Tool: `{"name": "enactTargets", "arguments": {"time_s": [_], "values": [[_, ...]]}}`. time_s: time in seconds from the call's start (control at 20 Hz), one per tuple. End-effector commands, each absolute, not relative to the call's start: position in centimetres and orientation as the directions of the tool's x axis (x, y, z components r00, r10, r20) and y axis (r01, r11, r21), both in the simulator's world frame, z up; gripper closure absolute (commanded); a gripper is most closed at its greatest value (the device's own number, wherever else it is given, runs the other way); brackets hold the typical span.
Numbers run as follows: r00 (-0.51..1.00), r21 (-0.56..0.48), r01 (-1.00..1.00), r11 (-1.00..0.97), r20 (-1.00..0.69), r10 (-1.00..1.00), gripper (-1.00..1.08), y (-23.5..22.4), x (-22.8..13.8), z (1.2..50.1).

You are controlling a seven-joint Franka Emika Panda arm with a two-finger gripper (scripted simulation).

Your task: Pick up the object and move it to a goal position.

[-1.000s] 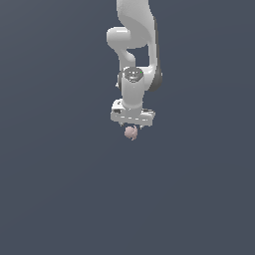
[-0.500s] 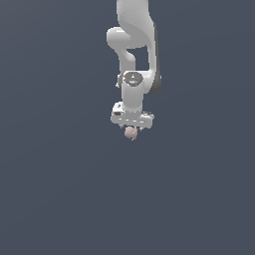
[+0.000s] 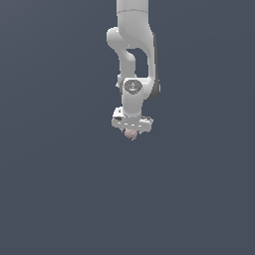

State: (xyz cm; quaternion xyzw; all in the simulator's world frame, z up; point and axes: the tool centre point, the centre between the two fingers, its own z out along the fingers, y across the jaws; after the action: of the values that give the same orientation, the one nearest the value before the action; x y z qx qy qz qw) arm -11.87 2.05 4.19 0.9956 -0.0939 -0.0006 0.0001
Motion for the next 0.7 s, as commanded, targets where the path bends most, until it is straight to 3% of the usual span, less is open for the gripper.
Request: {"name": "enactTargets", "arguments": {"time_s": [0.0,0.65], "values": [[0.982,0.000,-0.187,-0.982,0.000,-0.187,1.08,2.06,-11.83,4.06],[0.982,-0.001,-0.186,-0.982,0.001,-0.186,1.08,2.06,-11.69,4.36]]}}
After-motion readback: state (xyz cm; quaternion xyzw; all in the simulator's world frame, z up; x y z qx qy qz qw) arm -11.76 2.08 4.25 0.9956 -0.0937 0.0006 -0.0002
